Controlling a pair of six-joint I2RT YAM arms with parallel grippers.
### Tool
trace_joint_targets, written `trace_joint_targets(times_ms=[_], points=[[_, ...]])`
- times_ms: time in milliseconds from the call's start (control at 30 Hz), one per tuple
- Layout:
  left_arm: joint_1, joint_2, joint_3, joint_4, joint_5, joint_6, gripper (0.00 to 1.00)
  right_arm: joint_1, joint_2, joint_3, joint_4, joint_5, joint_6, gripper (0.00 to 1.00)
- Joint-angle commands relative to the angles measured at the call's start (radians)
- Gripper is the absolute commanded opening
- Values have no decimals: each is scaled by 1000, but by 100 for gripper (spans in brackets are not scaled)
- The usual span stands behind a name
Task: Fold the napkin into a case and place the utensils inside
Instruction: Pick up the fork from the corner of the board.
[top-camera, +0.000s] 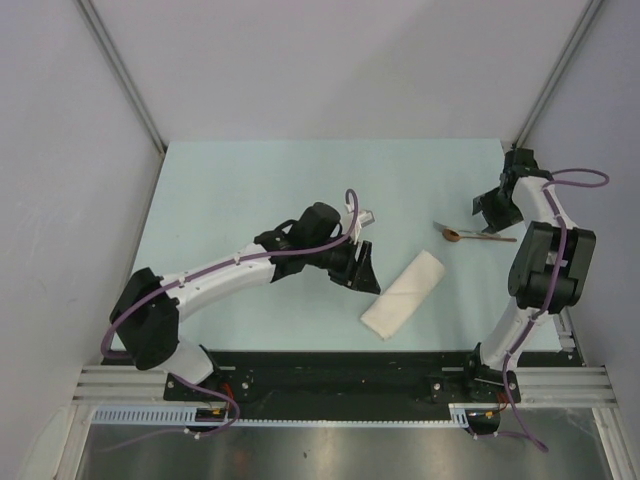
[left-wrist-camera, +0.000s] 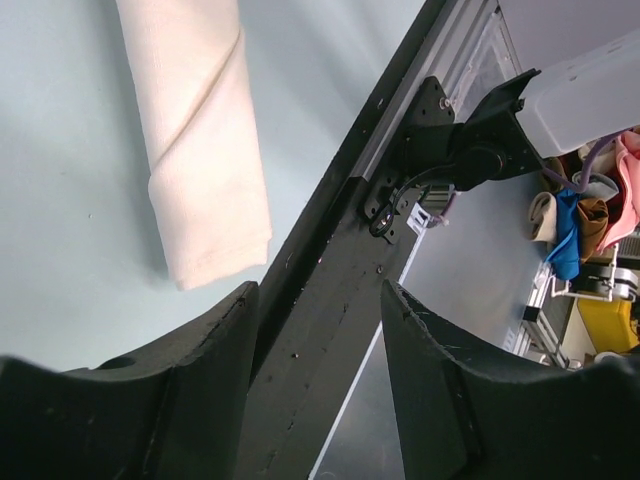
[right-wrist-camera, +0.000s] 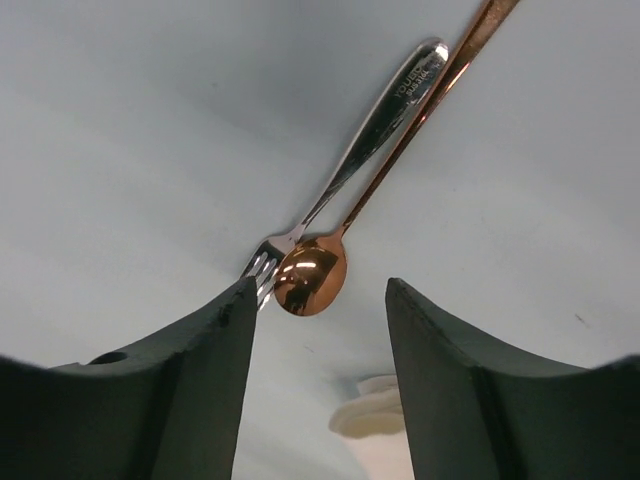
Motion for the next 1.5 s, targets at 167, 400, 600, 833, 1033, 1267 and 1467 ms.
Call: trace_joint_targets(times_ms=[167,400,600,833,1033,1267,1467], points=[[11,-16,22,-1,7,22,57,65,162,121,-81,118,315,51],[19,-2,16,12,19,17,57,86,256,209,-81,111,350,44],[33,13,8,21,37,14,57,92,296,220,-96,119,390,43],[48,24,5,32,54,8,57,91,317,218,-119,131,436,40],[56,33,-1,50,72,-6,57,86,313,218,-129,130,433,39],[67,36,-12,67,91,-15,57,104,279,223,-89,147,353,39],[73,33,-23,79,96,-20,57,124,215,210,-113,193,378,41]])
